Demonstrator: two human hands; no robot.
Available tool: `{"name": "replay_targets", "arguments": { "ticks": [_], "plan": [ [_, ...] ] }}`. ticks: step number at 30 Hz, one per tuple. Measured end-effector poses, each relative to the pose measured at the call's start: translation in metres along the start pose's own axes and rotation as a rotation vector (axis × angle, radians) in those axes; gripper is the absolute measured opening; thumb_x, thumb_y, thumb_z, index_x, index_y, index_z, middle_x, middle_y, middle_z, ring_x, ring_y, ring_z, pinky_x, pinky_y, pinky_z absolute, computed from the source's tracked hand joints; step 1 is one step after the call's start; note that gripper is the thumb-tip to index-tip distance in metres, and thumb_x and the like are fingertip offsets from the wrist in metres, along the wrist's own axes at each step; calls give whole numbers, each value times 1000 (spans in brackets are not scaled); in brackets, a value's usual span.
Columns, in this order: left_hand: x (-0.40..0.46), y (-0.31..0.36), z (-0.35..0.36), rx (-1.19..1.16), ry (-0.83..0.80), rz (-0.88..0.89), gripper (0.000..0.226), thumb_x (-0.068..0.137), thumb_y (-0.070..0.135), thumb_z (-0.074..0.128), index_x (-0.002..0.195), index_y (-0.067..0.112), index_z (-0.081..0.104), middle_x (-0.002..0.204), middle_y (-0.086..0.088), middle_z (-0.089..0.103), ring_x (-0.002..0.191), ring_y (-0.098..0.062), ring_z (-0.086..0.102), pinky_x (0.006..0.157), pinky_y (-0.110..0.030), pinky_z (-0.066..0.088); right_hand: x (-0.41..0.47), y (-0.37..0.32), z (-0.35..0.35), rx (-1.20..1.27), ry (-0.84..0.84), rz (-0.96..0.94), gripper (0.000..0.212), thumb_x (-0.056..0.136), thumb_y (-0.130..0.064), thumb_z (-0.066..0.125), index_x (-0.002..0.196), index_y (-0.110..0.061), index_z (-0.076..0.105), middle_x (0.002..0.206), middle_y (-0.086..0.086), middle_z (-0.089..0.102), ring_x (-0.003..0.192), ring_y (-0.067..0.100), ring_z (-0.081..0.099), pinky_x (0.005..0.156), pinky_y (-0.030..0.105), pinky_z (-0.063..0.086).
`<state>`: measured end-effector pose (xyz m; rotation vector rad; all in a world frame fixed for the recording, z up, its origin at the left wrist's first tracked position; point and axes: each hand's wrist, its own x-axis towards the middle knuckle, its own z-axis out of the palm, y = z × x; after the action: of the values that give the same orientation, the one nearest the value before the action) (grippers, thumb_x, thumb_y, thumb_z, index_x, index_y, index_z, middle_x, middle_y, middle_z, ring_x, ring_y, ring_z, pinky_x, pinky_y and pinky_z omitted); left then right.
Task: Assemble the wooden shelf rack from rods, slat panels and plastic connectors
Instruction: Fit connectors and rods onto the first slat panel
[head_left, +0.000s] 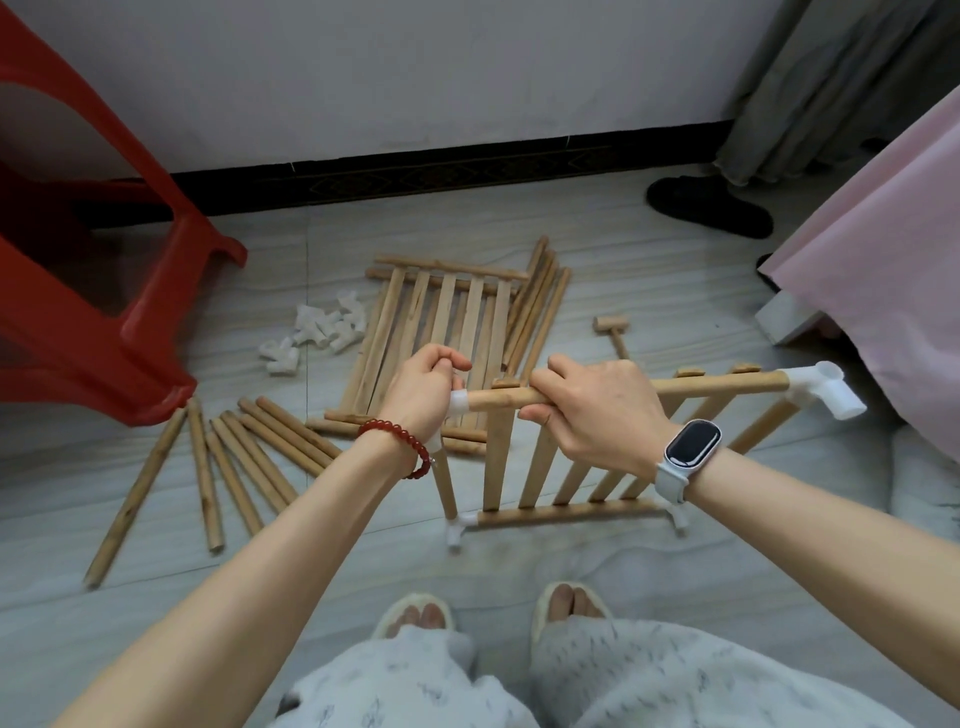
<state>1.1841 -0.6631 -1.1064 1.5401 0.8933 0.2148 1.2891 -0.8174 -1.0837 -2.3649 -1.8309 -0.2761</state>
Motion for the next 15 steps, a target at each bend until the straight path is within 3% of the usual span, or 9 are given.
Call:
{"name": "replay_targets", "arguments": {
  "ticks": [4,7,10,12,15],
  "plan": [
    [6,-2,0,38,-1,-4,30,98,14,33,77,21,54,65,-1,48,62,-17,45,71,-36,39,1,0,4,14,10,16,39,85,-47,36,68,-16,51,58,-6,40,35,15,26,43,13,3],
    [4,1,0,60,7,10,28,99,19,34,79,21,53,70,-2,49,69,-21,48,70,-36,43,1,0,6,-8,-21,27,38,85,-48,39,69,-16,51,58,-5,42,34,16,31,43,14,2],
    [1,13,1,156,-3,40,27,99,33,37,92,13,54,82,-2,52,74,-16,51,72,-34,49,6,7,9,1,-62,43,33,91,-45,48,81,-15,55,69,-1,47,47,18,38,44,21,15],
    [2,21,1,231,41,92,34,98,38,37,94,9,55,84,-3,53,76,-17,51,71,-30,47,11,6,5,15,-98,90,31,95,-44,45,94,-15,57,83,3,52,60,20,44,54,29,26],
    [-3,26,-2,432,173,273,31,97,35,40,79,14,54,72,0,50,70,-17,49,60,-25,41,13,3,0,3,-156,141,32,97,-42,38,112,-18,53,103,2,51,80,17,43,71,31,31]
  ]
}}
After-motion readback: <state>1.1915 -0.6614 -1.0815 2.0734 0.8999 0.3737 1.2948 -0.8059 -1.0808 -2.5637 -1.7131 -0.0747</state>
